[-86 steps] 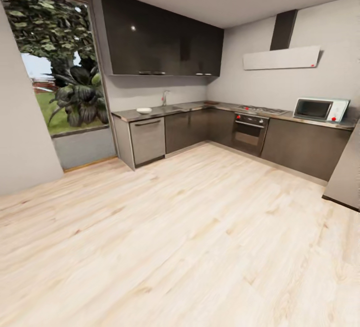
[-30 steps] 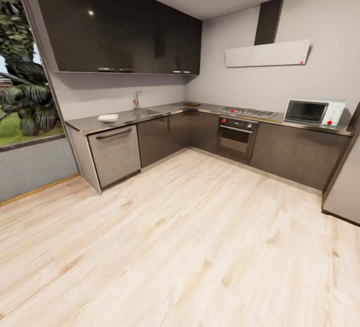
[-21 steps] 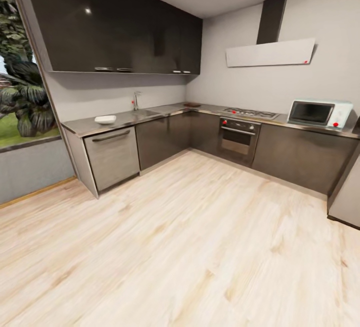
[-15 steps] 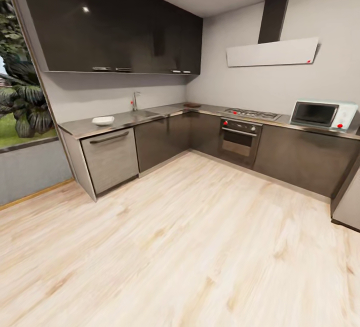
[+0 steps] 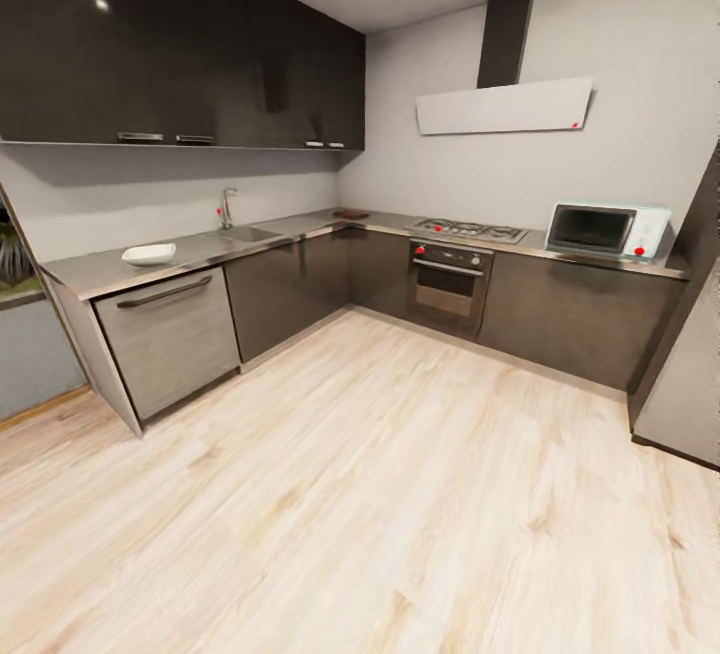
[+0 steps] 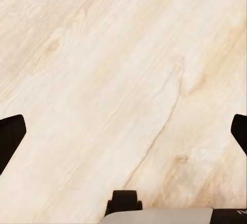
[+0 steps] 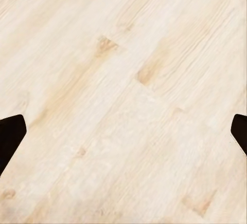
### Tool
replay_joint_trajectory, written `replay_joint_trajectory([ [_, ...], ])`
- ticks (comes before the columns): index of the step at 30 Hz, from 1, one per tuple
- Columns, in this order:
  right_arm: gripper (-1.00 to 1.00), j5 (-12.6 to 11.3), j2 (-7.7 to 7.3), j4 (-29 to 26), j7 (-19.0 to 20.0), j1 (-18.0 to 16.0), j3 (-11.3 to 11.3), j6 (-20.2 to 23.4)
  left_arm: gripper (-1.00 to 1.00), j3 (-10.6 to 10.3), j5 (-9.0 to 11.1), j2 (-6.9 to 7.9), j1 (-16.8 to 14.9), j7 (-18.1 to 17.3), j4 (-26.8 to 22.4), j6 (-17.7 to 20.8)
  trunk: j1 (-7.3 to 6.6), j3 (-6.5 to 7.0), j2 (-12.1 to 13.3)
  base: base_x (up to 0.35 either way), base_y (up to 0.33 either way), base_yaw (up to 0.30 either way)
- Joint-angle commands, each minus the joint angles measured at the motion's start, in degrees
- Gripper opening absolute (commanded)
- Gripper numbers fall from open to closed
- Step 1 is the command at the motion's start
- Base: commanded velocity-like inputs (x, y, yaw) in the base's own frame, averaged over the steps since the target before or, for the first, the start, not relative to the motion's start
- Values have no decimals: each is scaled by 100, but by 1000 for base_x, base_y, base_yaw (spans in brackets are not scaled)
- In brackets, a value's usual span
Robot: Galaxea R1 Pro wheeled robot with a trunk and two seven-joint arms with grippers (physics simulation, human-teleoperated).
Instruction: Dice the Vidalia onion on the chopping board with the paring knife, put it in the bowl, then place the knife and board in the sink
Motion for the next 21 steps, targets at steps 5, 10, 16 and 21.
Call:
replay_joint_trajectory([
  [5, 100, 2, 3, 4, -4, -6, -5, -18, 100, 4, 4, 0, 1, 0, -4, -9, 4, -4, -2, 345, 0, -47],
  [10, 100, 4, 1, 4, -4, -6, -2, -18, 100, 4, 4, 0, 0, 0, -4, -9, 4, -4, -2, 345, 0, -7],
  [16, 100, 4, 1, 4, -4, -4, -1, -18, 100, 4, 4, 0, 1, 0, -4, -10, 4, -4, -2, 345, 0, -1],
  [21, 100, 4, 0, 4, -4, -4, -3, -18, 100, 4, 4, 0, 2, 0, -4, -14, 4, -4, -2, 345, 0, 0],
])
